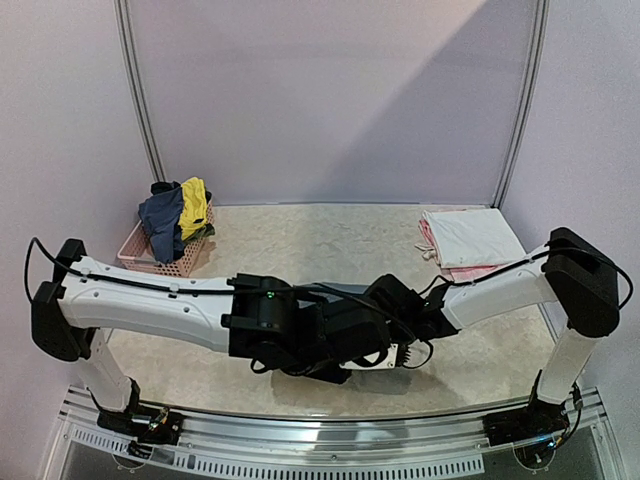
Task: Fold and stack the mixed laundry pile
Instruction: Fold the 2/3-rectangle-folded shirt at the center of the board.
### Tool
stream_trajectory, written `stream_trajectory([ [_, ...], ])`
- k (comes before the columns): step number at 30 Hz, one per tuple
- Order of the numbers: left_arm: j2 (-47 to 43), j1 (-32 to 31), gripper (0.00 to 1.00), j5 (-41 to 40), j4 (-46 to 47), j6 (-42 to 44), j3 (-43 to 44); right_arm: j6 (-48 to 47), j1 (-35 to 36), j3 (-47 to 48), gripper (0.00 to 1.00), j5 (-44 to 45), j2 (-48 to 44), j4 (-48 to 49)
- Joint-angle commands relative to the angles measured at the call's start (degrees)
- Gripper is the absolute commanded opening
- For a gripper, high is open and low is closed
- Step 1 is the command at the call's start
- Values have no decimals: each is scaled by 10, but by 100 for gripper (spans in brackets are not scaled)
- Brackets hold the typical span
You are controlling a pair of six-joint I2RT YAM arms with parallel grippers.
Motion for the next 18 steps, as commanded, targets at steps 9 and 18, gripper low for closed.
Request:
stream_trajectory([
  [9,-16,85,0,59,31,46,14,31,-5,16,9,108,-51,-56],
  [18,-8,119,0,100,55,66,8,81,-70,7,15,265,-127,-112],
])
